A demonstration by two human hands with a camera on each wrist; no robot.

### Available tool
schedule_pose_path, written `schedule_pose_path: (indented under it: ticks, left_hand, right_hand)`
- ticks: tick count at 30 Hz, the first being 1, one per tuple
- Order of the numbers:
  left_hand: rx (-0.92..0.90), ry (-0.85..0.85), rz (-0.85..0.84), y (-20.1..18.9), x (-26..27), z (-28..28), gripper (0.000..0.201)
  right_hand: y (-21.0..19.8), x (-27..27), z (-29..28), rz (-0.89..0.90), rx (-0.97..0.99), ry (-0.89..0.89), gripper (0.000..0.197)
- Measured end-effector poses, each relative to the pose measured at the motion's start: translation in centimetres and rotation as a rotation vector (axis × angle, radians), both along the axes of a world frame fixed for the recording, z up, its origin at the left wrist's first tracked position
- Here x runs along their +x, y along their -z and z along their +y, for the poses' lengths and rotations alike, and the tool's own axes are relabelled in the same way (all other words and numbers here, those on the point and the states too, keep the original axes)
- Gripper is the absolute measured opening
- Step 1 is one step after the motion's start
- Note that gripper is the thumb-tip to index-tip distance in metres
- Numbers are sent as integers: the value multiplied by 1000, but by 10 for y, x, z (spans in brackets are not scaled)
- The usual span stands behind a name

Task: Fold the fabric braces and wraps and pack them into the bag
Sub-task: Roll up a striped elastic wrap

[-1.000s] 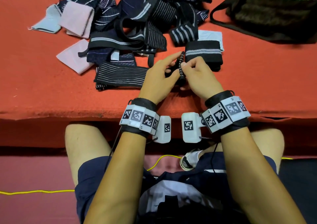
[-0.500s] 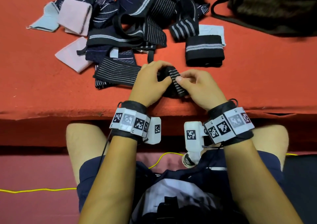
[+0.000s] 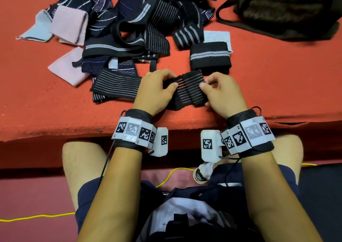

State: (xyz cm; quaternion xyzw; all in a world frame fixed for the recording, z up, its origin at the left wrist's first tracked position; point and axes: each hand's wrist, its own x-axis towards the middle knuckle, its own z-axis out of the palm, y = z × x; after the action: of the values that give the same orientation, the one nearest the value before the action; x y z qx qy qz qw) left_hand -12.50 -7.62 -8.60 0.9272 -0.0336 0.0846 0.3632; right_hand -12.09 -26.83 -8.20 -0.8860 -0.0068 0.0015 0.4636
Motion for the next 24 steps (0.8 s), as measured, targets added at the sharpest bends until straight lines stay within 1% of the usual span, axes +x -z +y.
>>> schedule_pose_path:
  ticks: [4,9,11,12,16,18,21,24]
  left_hand:
    - [16,4,17,-2,-1,1,13]
    - [40,-20,26,-10,-3,8,14]
    - [43,-26,30,-12,-4,11,18]
    - [40,-16,33,-13,-5,11,23]
    - [55,86,70,-11,-9,1,54]
    - [81,116,108,-6,-10,-7,64]
    - [98,126,219,-1,-11,-13,79]
    - [118,196,298,-3,-11,-14,87]
  right_hand:
    - [0,4,-8,-11,-62,25,19]
    - [-3,10,-22,-2,-148,127,16]
    - [-6,12,-29,-5,-161,163,14]
    - [-7,12,-31,-12,-163,183,14]
    - [-13,9,-31,-50,-131,215,15]
    - [-17,7,-27,-85,-104,211,14]
    - [-25,2,-19,-159,6,214,10]
    - [-35,0,-14,-213,67,191,13]
